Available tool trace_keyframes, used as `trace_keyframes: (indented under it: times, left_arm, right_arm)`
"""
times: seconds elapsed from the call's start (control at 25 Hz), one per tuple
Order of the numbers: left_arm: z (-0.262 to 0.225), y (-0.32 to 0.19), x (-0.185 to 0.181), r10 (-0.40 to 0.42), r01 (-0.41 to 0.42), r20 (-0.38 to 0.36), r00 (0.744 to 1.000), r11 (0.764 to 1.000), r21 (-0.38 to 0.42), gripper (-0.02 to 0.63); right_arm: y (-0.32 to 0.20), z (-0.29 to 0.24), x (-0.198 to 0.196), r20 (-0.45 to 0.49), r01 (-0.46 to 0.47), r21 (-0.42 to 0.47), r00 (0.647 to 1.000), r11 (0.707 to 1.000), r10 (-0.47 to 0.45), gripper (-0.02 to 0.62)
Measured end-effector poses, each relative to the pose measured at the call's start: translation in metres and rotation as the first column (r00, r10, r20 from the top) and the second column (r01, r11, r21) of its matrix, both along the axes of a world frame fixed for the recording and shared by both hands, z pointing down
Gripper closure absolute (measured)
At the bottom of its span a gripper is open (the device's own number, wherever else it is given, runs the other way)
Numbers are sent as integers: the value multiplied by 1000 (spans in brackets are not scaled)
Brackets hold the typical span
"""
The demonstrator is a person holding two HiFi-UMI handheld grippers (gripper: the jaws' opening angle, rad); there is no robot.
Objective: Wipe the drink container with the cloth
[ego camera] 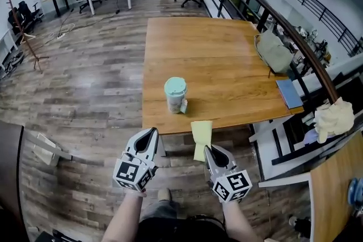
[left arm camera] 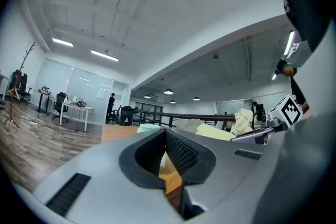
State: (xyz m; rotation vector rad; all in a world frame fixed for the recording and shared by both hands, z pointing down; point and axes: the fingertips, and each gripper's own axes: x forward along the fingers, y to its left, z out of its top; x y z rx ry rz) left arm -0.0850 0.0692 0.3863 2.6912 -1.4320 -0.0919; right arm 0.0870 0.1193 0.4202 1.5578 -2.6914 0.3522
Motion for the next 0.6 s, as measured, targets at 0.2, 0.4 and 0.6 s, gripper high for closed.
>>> trace_keyframes:
  times: [0.2,0.4,0.6]
  left_arm:
    - [2,-31,5,74,-74,-1,997,997,-5,609]
    - [6,-53,11,128,-128,4,992,992,-11,604]
    - [11,-72,20,159,-159,-8,987,987,-22,535]
  right_arm:
    - [-20,6,-4,-9,-60,-17,998,998,60,566]
    - [-37,6,-2,-4,-110,-22,994,994,110,566]
    - [-46,5,-3,-5,-133,-37,991,990,133,566]
